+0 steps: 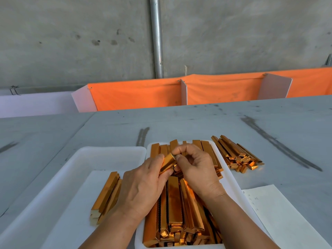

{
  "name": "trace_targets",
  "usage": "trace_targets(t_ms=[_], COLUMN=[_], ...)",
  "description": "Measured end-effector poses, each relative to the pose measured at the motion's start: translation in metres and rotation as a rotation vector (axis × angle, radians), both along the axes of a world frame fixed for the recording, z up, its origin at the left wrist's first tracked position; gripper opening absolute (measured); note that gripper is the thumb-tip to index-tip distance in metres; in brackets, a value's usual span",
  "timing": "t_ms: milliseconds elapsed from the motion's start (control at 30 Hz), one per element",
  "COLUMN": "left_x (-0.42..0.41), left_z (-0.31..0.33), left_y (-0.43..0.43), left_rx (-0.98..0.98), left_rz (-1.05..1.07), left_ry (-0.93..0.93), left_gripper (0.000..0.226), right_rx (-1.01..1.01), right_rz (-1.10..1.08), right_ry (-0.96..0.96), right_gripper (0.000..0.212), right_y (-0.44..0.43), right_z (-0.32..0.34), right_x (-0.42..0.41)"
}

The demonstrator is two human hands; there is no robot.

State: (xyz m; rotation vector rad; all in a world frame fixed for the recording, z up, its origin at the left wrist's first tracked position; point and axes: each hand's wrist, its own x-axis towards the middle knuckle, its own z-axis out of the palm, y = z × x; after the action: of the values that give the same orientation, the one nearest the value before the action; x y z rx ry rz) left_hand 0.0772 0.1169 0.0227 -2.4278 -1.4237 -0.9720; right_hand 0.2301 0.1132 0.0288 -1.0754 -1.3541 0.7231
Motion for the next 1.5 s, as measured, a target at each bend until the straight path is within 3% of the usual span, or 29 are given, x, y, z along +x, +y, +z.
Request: trace_targets(t_ms=[267,467,667,800,1000,1233,1400,1500], left_x=[-0.001,0.000,0.000,0.000,0.000,0.000,0.000,-0.001], left_z=[0.007,0.009,0.007,0.007,0.006,0.003,0.003,0.004], left_y=[-0.003,-0.004,-0.003,-0.003,-0.004,-0.003,-0.003,-0.003], left_rx=[-0.021,-0.008,-0.018,-0.034,-0.074,-0.090,-0.084,-0.088], left_rz=[0.068,0.094,0.063,0.067,0.054,0.026,0.014,0.005], left_ry=[0.018,0.050,0.022,0.027,-0.014,-0.024,-0.030,-0.037], left_gripper=[0.058,0.048,0.052,0.053,0.063,0.058,0.055,0.056], right_rx=[0.009,-0.017,-0.132,-0.170,-0.162,-0.245,-0.292,-0.271], right_rz=[0.129,0.136,0.182,0.204,0.192,0.100,0.273,0.330], right_ry=[0.142,0.175,0.271,0.228,0.213,0.378,0.549,0.473], right_gripper=[0.039,0.037,0.017,0.014,0.012,0.022,0.016,0.015], right_y=[-0.002,-0.001,0.000,0.000,0.000,0.004,0.004,0.005], right_z=[0.002,0.003,0.004,0.001,0.000,0.003,0.003,0.001], right_x=[0.000,-0.003,0.000,0.002,0.002,0.007,0.009,0.008])
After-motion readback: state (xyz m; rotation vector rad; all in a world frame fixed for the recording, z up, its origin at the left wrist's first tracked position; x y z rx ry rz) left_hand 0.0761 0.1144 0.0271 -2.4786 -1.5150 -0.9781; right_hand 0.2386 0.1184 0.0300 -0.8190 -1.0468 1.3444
